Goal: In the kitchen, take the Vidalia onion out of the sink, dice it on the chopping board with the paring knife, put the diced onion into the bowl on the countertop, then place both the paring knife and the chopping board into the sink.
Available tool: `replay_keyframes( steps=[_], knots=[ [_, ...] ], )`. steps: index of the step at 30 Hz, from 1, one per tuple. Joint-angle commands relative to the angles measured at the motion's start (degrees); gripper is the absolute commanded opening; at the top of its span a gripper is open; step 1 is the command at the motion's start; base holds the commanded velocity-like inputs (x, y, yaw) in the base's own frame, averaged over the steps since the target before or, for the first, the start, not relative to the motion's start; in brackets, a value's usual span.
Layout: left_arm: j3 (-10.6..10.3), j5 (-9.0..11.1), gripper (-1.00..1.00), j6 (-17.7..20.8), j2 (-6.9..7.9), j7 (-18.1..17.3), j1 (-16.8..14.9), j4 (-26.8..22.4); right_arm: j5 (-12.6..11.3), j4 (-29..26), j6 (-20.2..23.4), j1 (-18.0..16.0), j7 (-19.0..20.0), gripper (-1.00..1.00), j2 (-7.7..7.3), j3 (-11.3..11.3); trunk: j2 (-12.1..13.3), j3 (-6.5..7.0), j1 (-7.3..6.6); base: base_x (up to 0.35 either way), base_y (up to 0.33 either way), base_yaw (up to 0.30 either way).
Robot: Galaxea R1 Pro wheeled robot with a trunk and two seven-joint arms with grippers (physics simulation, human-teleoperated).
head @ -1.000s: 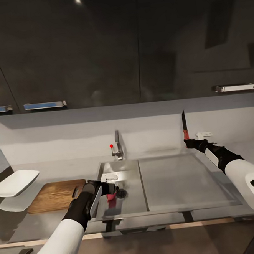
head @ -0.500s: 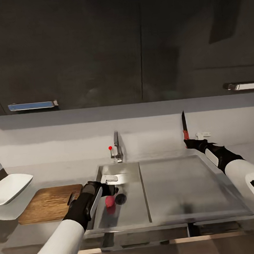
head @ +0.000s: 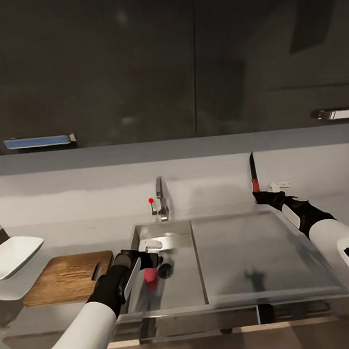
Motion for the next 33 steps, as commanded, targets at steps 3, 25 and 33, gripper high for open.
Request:
replay_keyframes(
  steps=[3,25,33],
  knots=[
    [0.0,-0.1,1.0,0.3,0.0,-0.2,0.0,-0.1,-0.6,-0.1,0.2,-0.1,0.1,-1.0,-0.05,0.4,-0.1,-0.41,0.04,0.0,0.0,0.0],
    [0.0,-0.1,1.0,0.3,0.09,-0.2,0.0,0.1,-0.6,-0.1,0.2,-0.1,0.1,-1.0,-0.05,0.4,-0.1,-2.43,0.04,0.032,0.012,0.0],
    [0.0,-0.1,1.0,0.2,0.09,-0.2,0.0,0.5,-0.6,-0.1,0.2,-0.1,0.1,-1.0,-0.05,0.4,-0.1,-3.16,0.04,0.019,0.012,0.0]
  ],
)
